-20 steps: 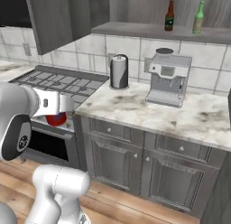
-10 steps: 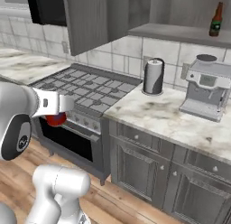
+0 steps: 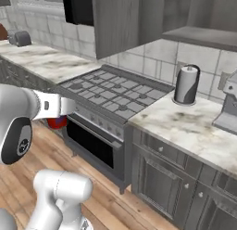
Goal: Sort all alcoholic drinks to one cabinet, and non-alcoholic drinks to the other.
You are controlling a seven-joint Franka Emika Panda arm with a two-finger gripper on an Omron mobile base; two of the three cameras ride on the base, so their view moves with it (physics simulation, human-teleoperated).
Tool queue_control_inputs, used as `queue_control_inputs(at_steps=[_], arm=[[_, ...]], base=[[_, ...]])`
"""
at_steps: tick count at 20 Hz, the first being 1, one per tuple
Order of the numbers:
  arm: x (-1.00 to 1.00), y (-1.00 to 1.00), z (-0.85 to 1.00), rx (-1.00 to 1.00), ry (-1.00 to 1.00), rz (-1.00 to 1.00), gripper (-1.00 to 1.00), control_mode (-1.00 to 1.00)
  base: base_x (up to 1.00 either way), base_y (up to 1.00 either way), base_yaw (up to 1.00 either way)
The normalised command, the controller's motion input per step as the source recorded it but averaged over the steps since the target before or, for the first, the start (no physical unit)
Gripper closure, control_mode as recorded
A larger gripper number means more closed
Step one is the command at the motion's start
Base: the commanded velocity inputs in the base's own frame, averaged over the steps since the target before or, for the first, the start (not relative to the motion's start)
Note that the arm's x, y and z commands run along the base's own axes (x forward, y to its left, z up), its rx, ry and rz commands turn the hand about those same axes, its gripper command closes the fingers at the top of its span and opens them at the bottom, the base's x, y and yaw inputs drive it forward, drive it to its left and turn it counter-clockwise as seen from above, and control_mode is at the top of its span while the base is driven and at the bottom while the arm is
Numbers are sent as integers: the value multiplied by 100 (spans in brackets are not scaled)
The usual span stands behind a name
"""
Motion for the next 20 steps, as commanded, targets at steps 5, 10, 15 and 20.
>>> queue_control_inputs(at_steps=[5, 10, 15, 20], arm=[[0, 0, 0, 0, 0, 0, 100, 100], [0, 0, 0, 0, 0, 0, 100, 100], [0, 0, 0, 0, 0, 0, 100, 100], [0, 0, 0, 0, 0, 0, 100, 100]], base=[[0, 27, 32], [6, 23, 30], [13, 22, 31], [28, 24, 29]])
